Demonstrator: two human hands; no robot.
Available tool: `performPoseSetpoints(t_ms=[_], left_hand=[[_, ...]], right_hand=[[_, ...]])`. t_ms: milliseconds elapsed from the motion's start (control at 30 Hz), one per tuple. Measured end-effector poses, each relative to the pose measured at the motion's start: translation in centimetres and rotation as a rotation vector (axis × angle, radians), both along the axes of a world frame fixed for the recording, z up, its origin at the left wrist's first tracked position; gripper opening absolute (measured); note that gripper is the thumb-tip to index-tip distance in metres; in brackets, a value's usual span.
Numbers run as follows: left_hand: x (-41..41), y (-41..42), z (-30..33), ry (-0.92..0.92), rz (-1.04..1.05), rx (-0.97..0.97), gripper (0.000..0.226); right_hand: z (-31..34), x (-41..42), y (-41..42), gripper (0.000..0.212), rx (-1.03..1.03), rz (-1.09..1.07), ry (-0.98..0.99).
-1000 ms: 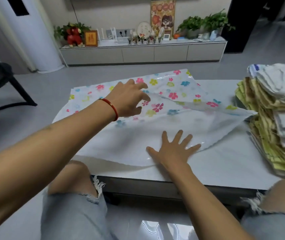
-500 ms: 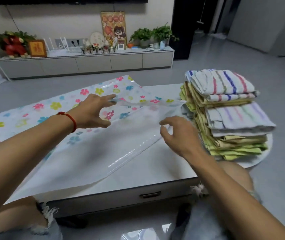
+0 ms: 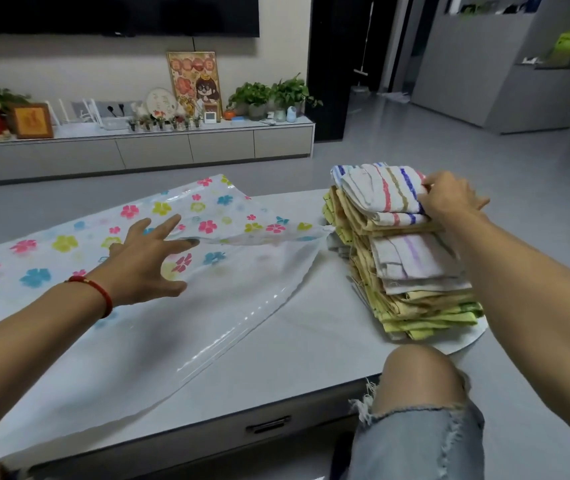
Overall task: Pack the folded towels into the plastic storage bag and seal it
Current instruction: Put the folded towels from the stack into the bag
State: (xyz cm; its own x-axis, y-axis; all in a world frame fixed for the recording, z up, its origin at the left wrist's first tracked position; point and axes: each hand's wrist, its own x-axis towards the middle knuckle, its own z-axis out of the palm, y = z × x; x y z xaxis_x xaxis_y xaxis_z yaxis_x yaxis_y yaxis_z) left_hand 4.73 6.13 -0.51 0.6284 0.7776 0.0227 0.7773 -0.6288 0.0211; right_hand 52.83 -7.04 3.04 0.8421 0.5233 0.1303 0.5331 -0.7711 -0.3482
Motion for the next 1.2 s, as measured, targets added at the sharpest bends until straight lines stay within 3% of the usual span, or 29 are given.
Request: performPoseSetpoints(t_ms=[67,133,200,333,367,533,667,733,833,900,967,1067,1200], left_hand=[[0.1,0.2,0.0,0.016,0.017,0.02,0.089],[0.0,0.2,0.0,0.035,0.045,0.026,0.092],[-0.1,0.0,0.2,0.063,0.053,0.03,0.094],[-0.2,-0.5,1.3,0.127,0.039,0.05,0.095],[-0.2,-0.7,1.5,0.131,0.038,0.057,0.095],[-0.4,-0.7,3.5,0.092,0.03,0.148,0.099],[-0.7,-0.4,5.3,0.025,0.029,0.131,0.103],[-0.6,-0.5,5.9,0.014,0.025,0.129,0.104],[-0.6,-1.0,6.6,-0.008,0.02,0.16,0.102],[-0.9,-1.3,7.0,-0.018,-0.008,0.178,0.101],[-1.0,-1.6,7.0,-0.014,-0.027,0.191,0.103],[-1.0,-2.1,6.6,0.0,-0.057,0.172,0.103],[-1.4,-2.3,5.9,-0.015,-0.092,0.174,0.101]], right_hand=[[0.2,0.2,0.2,0.035,-0.02,0.042,-0.131],[0.9,0.6,0.3,0.033,0.028,0.115,-0.118],[2.2,1.0,0.2,0.041,0.137,0.192,0.118],[5.8,-0.1,-0.7,0.053,0.267,0.342,0.913],[6.4,-0.9,-1.0,0.052,0.282,0.416,1.026],[6.4,-8.5,-3.2,0.051,0.251,0.796,1.23],[0.6,-17.5,-1.4,0.057,0.108,1.054,1.314],[-3.0,-22.1,1.4,0.056,0.112,1.03,1.358],[-7.2,-26.5,6.7,0.049,0.408,0.739,1.392],[-9.7,-27.4,10.1,0.044,0.557,0.528,1.247],[-12.2,-28.0,12.5,0.045,0.524,0.397,1.1],[-14.5,-28.8,14.7,0.047,0.558,0.248,1.066],[-15.5,-28.0,17.4,0.043,0.599,0.245,0.921]])
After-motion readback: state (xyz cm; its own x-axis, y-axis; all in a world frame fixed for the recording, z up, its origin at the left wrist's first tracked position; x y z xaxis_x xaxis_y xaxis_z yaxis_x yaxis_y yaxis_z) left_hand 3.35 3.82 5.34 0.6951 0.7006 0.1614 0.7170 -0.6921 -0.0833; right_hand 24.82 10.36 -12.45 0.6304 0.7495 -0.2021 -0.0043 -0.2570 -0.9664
